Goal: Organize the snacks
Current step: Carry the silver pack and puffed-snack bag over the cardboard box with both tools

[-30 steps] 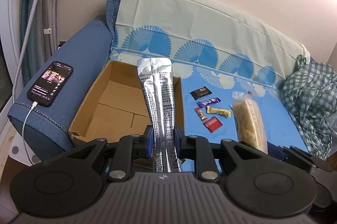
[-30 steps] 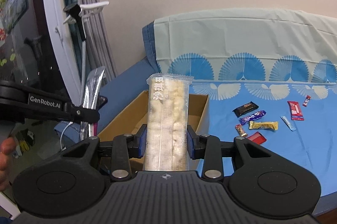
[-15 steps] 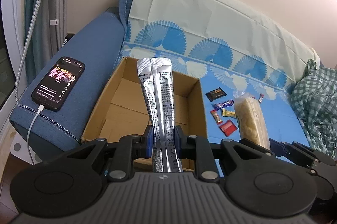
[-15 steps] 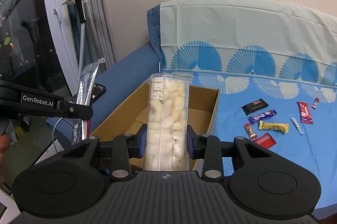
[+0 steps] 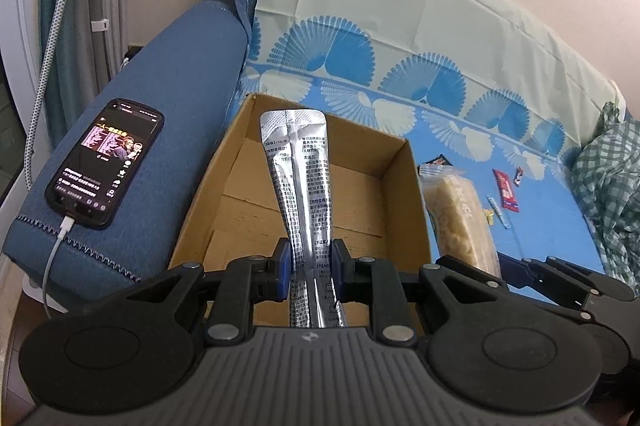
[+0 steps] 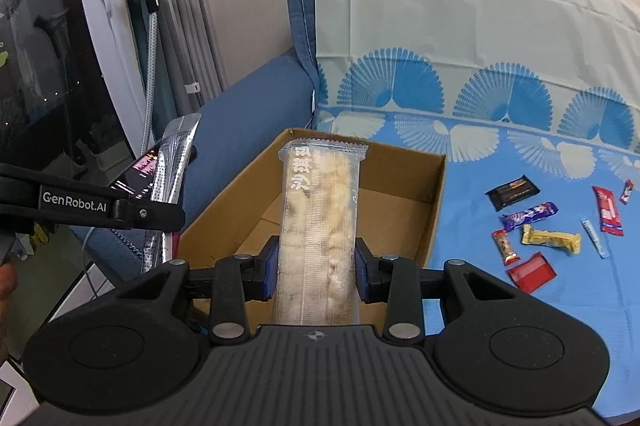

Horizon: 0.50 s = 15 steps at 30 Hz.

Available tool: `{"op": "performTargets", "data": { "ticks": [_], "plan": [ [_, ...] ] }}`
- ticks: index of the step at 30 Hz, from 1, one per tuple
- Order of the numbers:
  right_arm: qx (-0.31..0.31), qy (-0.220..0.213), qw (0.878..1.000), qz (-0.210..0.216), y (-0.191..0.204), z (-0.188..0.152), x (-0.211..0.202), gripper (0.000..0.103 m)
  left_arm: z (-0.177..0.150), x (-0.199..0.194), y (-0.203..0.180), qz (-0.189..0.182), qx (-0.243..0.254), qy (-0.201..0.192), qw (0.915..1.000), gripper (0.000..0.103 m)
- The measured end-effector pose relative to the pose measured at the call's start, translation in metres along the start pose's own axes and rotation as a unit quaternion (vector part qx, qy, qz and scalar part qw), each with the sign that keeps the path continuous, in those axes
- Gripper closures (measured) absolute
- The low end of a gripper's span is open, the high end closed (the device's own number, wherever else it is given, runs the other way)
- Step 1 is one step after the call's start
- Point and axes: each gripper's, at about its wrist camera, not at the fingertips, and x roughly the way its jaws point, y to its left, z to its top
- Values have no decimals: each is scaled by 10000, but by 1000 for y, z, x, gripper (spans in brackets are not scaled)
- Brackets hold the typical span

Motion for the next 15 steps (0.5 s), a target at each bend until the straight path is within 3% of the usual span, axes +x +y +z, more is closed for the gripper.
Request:
{"op": "performTargets", "data": {
  "ticks": [15],
  "plan": [
    [263,433,9987,-32,-14,10,81,65,28,86,7,177,183,475,9985,80]
  ]
}}
